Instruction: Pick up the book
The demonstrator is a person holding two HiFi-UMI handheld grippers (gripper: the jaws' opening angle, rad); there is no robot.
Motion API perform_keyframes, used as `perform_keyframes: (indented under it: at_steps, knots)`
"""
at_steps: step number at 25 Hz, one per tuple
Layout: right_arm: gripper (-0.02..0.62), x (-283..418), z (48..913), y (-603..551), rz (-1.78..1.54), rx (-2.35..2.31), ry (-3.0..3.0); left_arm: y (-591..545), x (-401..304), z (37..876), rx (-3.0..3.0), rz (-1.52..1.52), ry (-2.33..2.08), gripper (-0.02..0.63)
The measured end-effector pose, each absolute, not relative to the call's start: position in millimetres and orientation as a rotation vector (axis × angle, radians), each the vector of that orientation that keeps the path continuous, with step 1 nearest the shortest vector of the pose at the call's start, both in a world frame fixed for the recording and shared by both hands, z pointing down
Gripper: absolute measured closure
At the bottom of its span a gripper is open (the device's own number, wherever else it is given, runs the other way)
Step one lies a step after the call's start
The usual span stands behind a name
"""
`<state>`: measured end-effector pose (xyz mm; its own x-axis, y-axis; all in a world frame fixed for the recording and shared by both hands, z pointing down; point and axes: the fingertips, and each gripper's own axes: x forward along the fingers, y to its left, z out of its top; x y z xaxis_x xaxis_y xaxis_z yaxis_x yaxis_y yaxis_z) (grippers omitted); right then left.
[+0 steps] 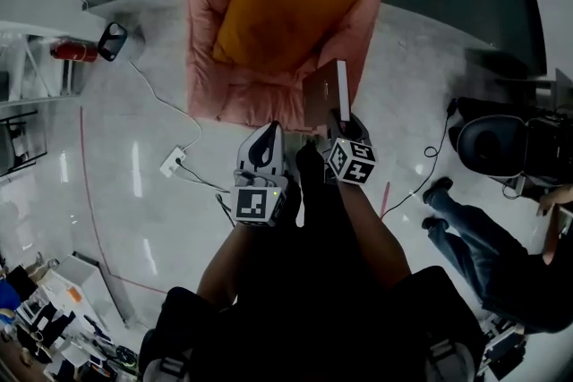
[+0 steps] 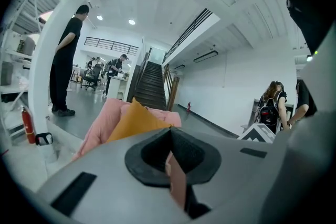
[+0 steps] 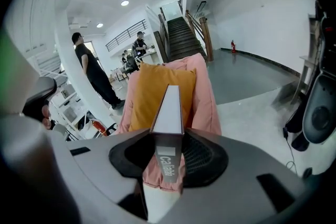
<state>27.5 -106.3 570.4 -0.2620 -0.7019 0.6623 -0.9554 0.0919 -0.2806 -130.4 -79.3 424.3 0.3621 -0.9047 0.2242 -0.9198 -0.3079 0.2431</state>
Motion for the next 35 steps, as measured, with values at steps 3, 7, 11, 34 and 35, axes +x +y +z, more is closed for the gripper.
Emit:
perform_keyframes:
  at_steps: [3, 7, 11, 34, 35]
  knots:
    - [0.448, 24, 551, -101, 0.930, 1.652, -2.042, -68, -134, 408, 2.316, 0.035, -1.608, 0.598]
    - [0.448, 18, 523, -93, 0.879, 1.692, -2.073, -48, -143, 390, 2.333, -0.001, -1.610, 0.598]
    - [0.448, 17, 501, -78, 0.843, 1.721, -2.085, -28, -145, 373, 2.346, -0.036, -1.581, 0.598]
    - [0.448, 48, 421, -14, 0.742, 1.702, -2.271, 29, -113, 339, 2.412, -0.013, -1.649, 0.598]
    - [0.448, 52, 418, -8, 0.739, 1.694, -2.279, 34, -108, 338, 2.408, -0.013, -1.655, 0.598]
